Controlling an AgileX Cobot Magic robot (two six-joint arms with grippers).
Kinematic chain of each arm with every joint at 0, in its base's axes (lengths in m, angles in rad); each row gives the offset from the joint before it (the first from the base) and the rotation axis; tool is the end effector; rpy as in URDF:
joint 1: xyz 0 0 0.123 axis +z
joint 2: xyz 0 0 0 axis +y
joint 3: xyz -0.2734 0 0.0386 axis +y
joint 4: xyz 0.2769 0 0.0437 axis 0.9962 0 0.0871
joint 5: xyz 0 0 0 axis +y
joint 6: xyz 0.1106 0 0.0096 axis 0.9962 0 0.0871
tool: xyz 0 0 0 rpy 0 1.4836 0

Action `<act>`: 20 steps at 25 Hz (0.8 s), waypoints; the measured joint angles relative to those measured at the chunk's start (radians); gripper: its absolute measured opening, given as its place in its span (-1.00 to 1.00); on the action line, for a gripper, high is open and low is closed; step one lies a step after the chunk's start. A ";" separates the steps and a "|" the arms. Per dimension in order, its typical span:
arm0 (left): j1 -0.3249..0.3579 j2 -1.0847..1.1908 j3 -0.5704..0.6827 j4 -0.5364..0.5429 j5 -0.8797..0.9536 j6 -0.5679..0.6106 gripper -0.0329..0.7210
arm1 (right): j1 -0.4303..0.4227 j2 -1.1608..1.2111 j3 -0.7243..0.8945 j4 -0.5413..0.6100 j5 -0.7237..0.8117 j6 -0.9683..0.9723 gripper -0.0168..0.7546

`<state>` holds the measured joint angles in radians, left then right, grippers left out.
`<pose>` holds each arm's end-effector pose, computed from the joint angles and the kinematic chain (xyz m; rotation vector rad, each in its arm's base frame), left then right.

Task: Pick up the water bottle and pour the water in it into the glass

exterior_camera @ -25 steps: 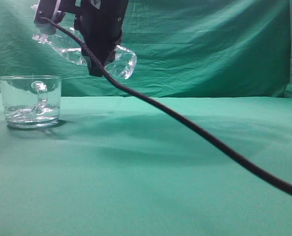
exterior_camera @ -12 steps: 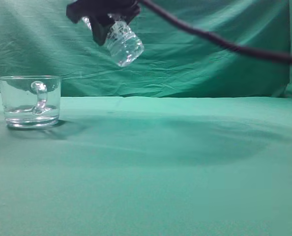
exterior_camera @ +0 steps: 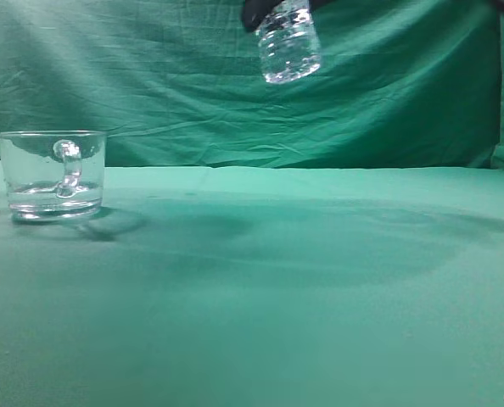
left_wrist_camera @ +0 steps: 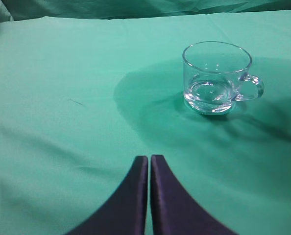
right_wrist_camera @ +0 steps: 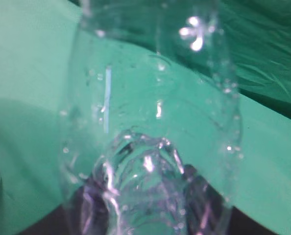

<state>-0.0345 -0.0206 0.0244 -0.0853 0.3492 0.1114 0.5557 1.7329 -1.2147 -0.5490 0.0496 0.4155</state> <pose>0.1098 -0.0070 0.1695 0.0808 1.8336 -0.0291 0.3780 0.2313 0.2368 -0.6775 1.9372 0.2373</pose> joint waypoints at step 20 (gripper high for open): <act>0.000 0.000 0.000 0.000 0.000 0.000 -0.91 | -0.369 0.036 0.590 -0.029 -0.840 -0.141 -0.15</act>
<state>-0.0345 -0.0206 0.0244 -0.0853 0.3492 0.1114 0.1864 1.7688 -0.6249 -0.5783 -0.7901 0.2742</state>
